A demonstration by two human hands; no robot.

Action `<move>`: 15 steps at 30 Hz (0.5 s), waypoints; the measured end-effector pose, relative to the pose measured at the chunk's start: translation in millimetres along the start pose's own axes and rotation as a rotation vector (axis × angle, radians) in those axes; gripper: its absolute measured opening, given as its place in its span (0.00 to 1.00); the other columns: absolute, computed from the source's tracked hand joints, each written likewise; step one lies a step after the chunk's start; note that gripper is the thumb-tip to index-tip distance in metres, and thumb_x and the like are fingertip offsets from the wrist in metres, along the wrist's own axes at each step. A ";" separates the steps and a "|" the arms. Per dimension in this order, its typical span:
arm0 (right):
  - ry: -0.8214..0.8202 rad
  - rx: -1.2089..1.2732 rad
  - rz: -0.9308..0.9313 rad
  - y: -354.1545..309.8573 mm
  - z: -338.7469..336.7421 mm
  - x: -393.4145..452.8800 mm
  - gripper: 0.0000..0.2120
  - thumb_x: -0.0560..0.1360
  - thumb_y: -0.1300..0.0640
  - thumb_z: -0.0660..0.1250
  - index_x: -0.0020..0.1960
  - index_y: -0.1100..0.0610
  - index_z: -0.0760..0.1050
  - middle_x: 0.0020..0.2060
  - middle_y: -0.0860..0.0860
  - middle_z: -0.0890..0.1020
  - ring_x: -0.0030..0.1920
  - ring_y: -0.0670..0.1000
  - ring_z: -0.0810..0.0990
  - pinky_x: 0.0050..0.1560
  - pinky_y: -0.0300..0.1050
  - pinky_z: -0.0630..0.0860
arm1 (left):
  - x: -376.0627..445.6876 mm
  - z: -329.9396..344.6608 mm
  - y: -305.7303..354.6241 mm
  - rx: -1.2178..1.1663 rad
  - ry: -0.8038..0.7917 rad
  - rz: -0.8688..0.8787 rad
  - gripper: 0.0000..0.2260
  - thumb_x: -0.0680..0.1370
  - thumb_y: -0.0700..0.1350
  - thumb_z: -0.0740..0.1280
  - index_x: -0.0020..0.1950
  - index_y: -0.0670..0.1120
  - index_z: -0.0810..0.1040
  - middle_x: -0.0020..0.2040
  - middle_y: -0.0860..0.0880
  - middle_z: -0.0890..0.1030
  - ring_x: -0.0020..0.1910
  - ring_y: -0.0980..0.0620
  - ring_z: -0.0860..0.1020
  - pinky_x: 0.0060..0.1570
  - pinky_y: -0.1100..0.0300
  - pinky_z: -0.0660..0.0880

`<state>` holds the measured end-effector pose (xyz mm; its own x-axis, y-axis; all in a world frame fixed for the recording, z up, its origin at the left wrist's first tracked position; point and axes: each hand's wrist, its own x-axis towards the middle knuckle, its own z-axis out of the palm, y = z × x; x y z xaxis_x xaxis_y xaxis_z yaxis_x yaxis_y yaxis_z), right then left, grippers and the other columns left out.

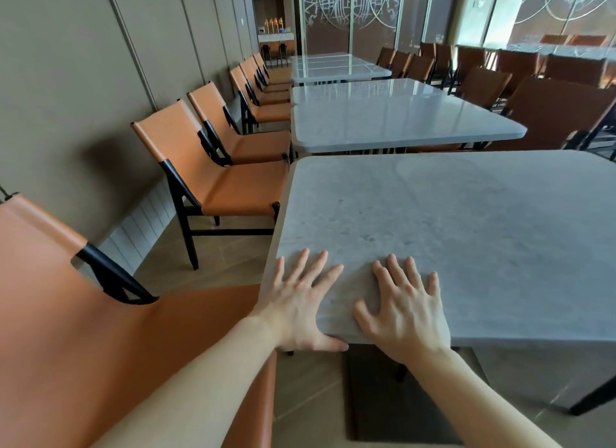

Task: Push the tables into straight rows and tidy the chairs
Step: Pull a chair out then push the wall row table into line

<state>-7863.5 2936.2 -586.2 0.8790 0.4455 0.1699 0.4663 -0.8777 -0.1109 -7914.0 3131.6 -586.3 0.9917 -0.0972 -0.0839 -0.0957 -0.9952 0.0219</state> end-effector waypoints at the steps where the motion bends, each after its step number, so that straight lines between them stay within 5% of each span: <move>1: -0.004 -0.003 0.000 -3.0 0.0 5.6 0.43 0.71 0.32 0.41 0.78 0.54 0.64 0.79 0.54 0.63 0.79 0.60 0.57 0.74 0.68 0.56 | 5.2 -1.2 -6.6 0.008 -0.001 0.008 0.56 0.66 0.78 0.63 0.81 0.58 0.35 0.82 0.52 0.33 0.79 0.45 0.30 0.76 0.34 0.36; 7: -0.044 -0.022 0.034 -17.4 2.6 27.2 0.48 0.67 0.31 0.33 0.81 0.52 0.54 0.81 0.54 0.54 0.81 0.59 0.49 0.77 0.67 0.50 | 24.0 -2.9 -33.1 0.020 -0.006 0.040 0.56 0.66 0.79 0.63 0.82 0.58 0.37 0.82 0.52 0.34 0.80 0.46 0.32 0.77 0.34 0.38; 15: -0.051 -0.011 0.081 -36.5 8.9 52.3 0.45 0.70 0.32 0.39 0.81 0.54 0.54 0.81 0.56 0.54 0.81 0.61 0.49 0.76 0.69 0.48 | 41.0 -10.2 -63.1 0.021 0.002 0.062 0.56 0.65 0.78 0.65 0.82 0.59 0.38 0.83 0.54 0.36 0.81 0.49 0.34 0.78 0.38 0.38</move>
<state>-7833.7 2993.2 -582.0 0.9180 0.3808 0.1106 0.3922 -0.9131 -0.1112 -7866.4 3190.5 -581.0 0.9840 -0.1585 -0.0812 -0.1585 -0.9873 0.0057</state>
